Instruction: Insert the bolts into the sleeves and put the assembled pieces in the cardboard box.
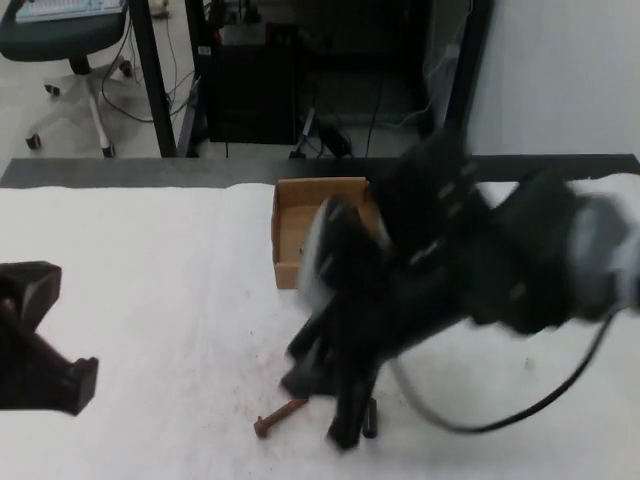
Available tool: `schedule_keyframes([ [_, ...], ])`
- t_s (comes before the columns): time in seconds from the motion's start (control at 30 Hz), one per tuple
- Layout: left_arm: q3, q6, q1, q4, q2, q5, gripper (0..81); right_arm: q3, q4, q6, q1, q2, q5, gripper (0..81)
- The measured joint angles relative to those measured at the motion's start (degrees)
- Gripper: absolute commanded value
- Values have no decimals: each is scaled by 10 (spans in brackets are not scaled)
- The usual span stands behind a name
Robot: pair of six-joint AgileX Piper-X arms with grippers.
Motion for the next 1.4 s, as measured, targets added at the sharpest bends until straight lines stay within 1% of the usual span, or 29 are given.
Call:
schedule_keyframes([
  [0.03,0,0,0,0,-2,0,2,-5,2,-19,11,13,19,306],
  [0.07,0,0,0,0,-3,0,2,-5,2,-23,13,15,19,306],
  [0.13,0,0,0,0,-2,0,2,-17,7,-52,27,32,54,299],
  [0.33,2,0,0,28,-2,0,2,-68,45,-183,53,65,136,297],
  [0.63,2,12,0,70,-2,0,2,-113,134,-298,54,124,144,287],
  [0.83,2,24,0,84,-2,0,2,-115,127,-326,54,137,144,287],
  [1.0,2,26,0,86,-2,0,2,-116,88,-328,54,149,144,287],
  [1.17,2,26,0,86,-2,0,2,-117,80,-328,54,151,145,257],
  [1.4,2,26,0,86,-2,0,2,-118,77,-329,54,179,152,256],
])
